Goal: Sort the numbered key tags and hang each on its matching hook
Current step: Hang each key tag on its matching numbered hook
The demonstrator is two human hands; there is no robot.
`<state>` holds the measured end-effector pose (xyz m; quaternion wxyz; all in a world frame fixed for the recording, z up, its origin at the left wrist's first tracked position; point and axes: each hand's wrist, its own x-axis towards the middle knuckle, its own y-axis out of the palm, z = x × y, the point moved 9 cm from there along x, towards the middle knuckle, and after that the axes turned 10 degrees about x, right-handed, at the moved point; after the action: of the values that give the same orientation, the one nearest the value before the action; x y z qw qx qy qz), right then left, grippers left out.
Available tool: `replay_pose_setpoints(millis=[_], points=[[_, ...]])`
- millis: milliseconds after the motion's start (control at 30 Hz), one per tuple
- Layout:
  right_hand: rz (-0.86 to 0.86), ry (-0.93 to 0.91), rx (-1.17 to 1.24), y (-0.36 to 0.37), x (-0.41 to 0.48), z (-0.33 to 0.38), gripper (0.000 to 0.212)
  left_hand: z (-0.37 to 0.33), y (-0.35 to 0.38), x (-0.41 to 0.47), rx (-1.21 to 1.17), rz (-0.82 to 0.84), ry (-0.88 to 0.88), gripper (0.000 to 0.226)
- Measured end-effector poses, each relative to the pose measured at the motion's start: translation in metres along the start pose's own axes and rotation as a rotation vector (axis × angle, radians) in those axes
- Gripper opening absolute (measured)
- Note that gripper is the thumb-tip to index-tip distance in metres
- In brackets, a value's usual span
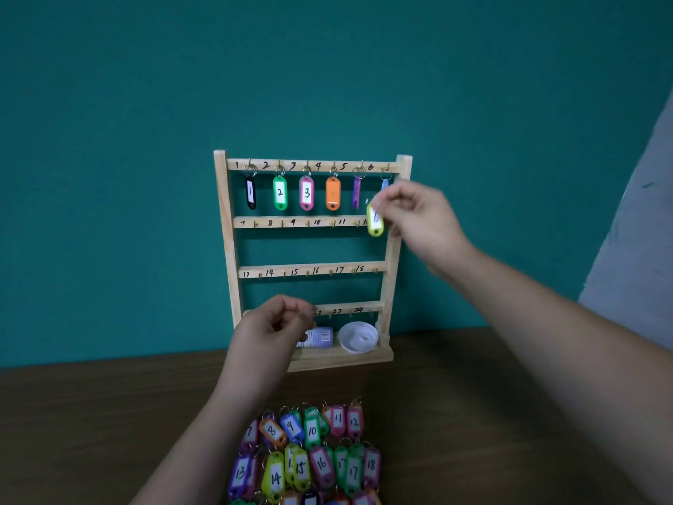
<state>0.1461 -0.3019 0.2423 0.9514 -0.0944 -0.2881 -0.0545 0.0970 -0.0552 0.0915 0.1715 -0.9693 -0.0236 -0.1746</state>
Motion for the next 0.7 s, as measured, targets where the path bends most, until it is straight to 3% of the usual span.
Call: replay_pose_setpoints(millis=[200, 700], points=[[-0.217, 0.029, 0.084, -0.028, 0.033, 0.015, 0.017, 0.004, 0.002, -0.001, 0.129, 0.037, 0.014, 0.014], [-0.236, 0.127, 0.035, -0.028, 0.013, -0.014, 0.013, 0.037, -0.024, -0.007, 0.386, 0.064, 0.001, 0.015]])
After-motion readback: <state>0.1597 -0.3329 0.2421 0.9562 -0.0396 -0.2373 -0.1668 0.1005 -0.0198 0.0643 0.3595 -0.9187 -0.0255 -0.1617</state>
